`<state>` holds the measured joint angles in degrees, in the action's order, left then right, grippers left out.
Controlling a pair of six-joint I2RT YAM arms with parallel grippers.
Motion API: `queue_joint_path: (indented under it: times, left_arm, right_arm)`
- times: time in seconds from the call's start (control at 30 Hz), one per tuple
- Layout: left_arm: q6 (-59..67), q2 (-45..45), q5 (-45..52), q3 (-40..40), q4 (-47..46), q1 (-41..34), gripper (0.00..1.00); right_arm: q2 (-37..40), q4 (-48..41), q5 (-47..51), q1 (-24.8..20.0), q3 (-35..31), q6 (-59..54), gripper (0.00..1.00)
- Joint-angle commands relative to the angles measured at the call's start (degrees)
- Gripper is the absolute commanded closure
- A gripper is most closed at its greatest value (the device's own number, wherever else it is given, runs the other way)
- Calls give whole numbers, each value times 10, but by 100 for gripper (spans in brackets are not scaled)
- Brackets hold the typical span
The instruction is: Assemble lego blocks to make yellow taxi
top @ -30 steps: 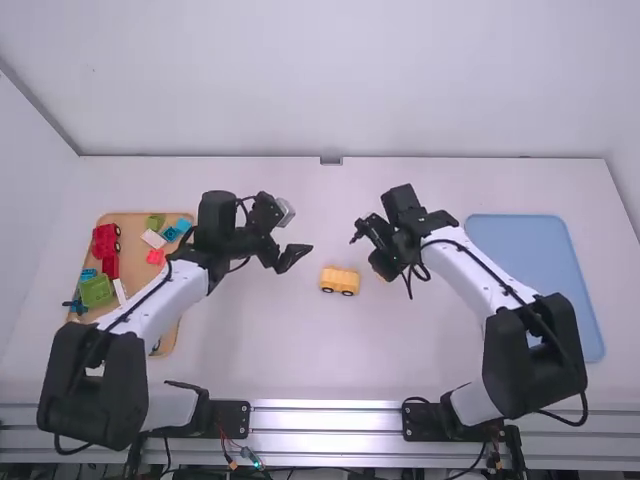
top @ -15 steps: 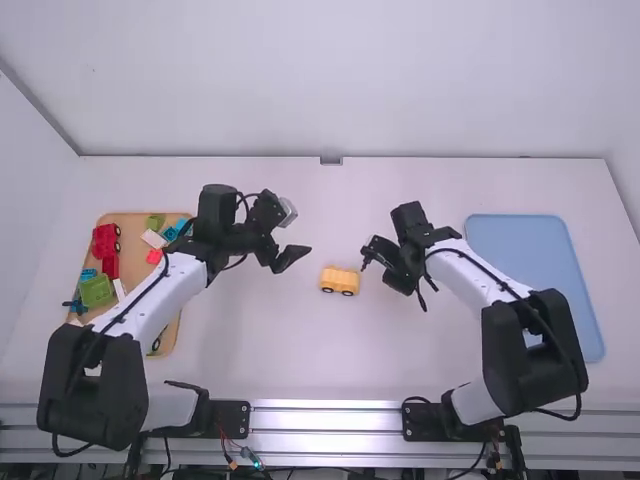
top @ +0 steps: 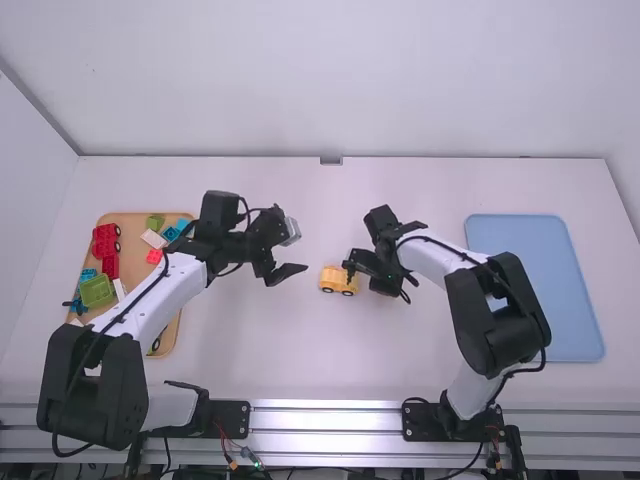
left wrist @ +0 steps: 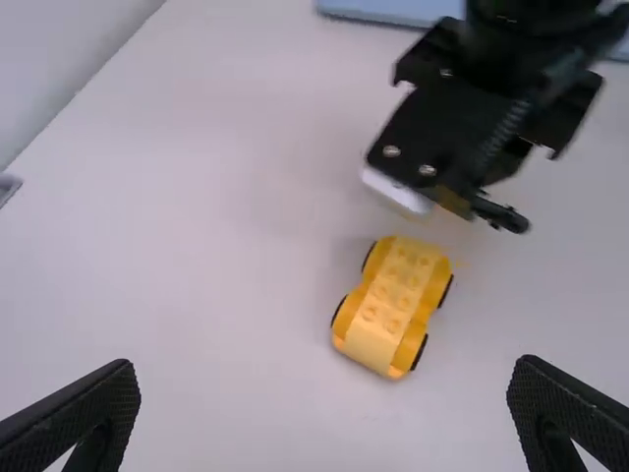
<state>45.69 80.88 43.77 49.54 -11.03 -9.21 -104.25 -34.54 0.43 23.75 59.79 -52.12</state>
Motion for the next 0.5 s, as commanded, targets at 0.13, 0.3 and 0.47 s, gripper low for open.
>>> queue_joint_path:
  times: [0.13,0.3,0.47]
  left_arm:
    - [144,4,80,-19,-5,-1,1]
    - [142,4,83,-37,24,-1,1]
    - [142,4,73,-39,32,-1,1]
  right_arm:
    - [-3,-8,-3,-13,9,-5,80]
    - [-3,-8,-4,-13,8,-2,44]
    - [-3,-3,-4,-9,11,-1,2]
